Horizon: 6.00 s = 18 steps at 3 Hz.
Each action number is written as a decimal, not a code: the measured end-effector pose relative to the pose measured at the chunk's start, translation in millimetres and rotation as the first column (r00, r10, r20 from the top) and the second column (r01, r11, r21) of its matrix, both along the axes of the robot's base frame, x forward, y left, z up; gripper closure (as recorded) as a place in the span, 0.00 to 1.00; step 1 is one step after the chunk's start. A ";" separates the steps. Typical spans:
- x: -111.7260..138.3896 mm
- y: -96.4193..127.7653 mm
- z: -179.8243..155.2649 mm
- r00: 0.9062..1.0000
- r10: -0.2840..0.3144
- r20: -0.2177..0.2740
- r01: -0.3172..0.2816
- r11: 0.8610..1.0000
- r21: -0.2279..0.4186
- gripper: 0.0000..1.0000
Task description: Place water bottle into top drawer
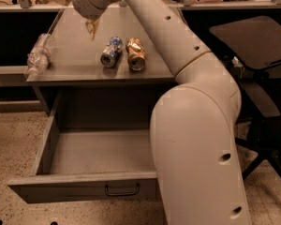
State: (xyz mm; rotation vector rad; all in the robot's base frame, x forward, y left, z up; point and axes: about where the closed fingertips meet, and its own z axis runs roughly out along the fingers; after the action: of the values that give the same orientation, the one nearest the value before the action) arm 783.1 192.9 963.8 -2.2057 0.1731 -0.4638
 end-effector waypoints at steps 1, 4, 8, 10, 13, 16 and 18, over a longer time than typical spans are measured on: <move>17.0 39.8 -2.4 1.000 0.028 0.002 -0.028 0.995 0.095 0.14; 36.2 82.7 -51.7 0.993 0.039 -0.110 -0.028 0.994 0.102 0.37; -3.3 127.0 -91.4 0.962 0.207 -0.179 -0.215 0.976 -0.031 0.37; -2.4 122.5 -107.7 0.960 0.155 -0.233 -0.182 0.979 -0.097 0.36; 24.9 88.2 -94.8 0.948 0.201 -0.245 -0.140 0.960 0.244 1.00; -9.3 71.5 -25.0 0.983 0.183 0.009 -0.180 0.974 -0.138 1.00; -21.8 82.9 -49.0 0.975 0.220 -0.021 -0.220 0.957 -0.188 1.00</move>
Offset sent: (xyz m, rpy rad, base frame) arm 0.0532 0.1084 -0.0205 0.1866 0.0642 0.0976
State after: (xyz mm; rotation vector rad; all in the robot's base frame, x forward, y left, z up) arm 761.3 275.8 914.7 -2.3767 -0.1225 -0.3685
